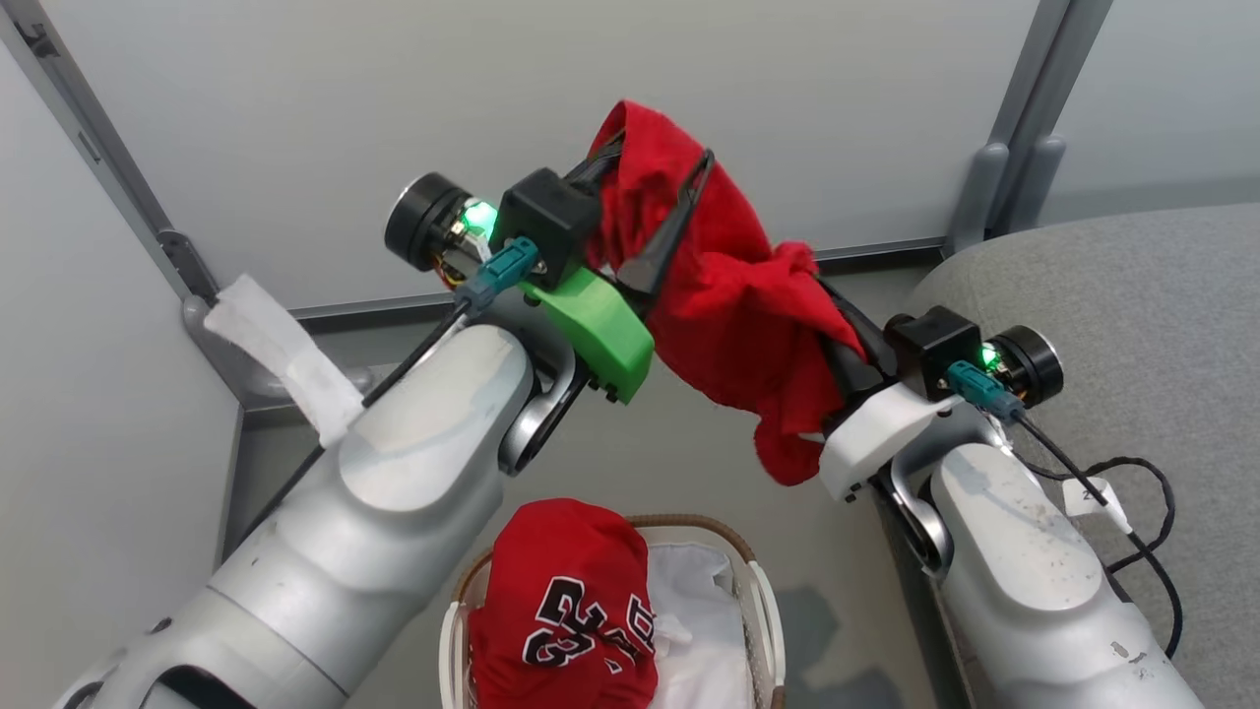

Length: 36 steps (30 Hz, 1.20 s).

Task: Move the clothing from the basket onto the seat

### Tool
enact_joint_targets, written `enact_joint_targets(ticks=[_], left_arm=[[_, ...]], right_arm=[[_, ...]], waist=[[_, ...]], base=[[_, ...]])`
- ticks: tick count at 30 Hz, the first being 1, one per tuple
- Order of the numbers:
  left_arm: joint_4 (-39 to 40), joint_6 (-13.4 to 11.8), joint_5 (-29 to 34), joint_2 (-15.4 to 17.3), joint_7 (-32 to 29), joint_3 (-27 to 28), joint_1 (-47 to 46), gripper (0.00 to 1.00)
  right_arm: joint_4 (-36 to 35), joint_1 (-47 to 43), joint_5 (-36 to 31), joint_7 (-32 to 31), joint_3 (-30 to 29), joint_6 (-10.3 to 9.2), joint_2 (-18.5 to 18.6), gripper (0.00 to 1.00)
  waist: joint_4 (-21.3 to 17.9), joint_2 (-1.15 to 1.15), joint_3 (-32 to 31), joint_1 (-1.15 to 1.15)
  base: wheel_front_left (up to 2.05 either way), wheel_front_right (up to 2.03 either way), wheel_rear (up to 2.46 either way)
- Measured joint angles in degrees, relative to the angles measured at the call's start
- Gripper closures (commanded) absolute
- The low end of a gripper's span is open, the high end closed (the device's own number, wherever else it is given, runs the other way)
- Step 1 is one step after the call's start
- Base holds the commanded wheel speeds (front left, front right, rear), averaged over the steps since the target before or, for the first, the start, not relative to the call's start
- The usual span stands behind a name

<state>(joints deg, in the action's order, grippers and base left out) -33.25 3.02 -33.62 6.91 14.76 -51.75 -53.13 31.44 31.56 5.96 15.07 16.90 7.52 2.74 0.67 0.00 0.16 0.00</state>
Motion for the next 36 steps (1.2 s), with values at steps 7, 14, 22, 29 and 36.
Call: enact_joint_targets(ticks=[7,14,22,29,36], left_arm=[[3.5,-1.1,2.0,2.5,0.4,4.1,7.8,0.0],[7.3,-1.5,4.0,3.8,0.4,9.4,20.9,0.0],[7.2,0.0,6.0,2.5,0.4,13.6,30.9,0.0],[7.1,1.1,8.5,-0.1,0.4,17.1,35.5,0.0],[7.6,2.2,10.7,-2.4,0.4,19.2,38.1,0.0]], right_arm=[[-1.5,-0.4,-2.1,0.0,-4.6,0.0,0.0,1.0],[-4.3,-3.1,-5.1,0.0,-8.6,0.0,0.0,1.0],[-6.8,-6.2,-6.6,0.0,-11.2,0.0,0.0,1.0],[-7.2,-7.7,-7.0,0.0,-12.2,0.0,0.0,1.0],[-7.1,-7.5,-7.1,0.0,-13.7,0.0,0.0,1.0]], waist=[[-0.5,0.0,0.1,0.0],[-1.7,0.0,0.2,0.0],[-3.3,0.0,-0.3,0.0],[-4.8,0.0,-0.6,0.0],[-7.9,0.0,-0.2,0.0]], base=[[0.0,0.0,0.0],[0.0,0.0,0.0],[0.0,0.0,0.0],[0.0,0.0,0.0],[0.0,0.0,0.0]])
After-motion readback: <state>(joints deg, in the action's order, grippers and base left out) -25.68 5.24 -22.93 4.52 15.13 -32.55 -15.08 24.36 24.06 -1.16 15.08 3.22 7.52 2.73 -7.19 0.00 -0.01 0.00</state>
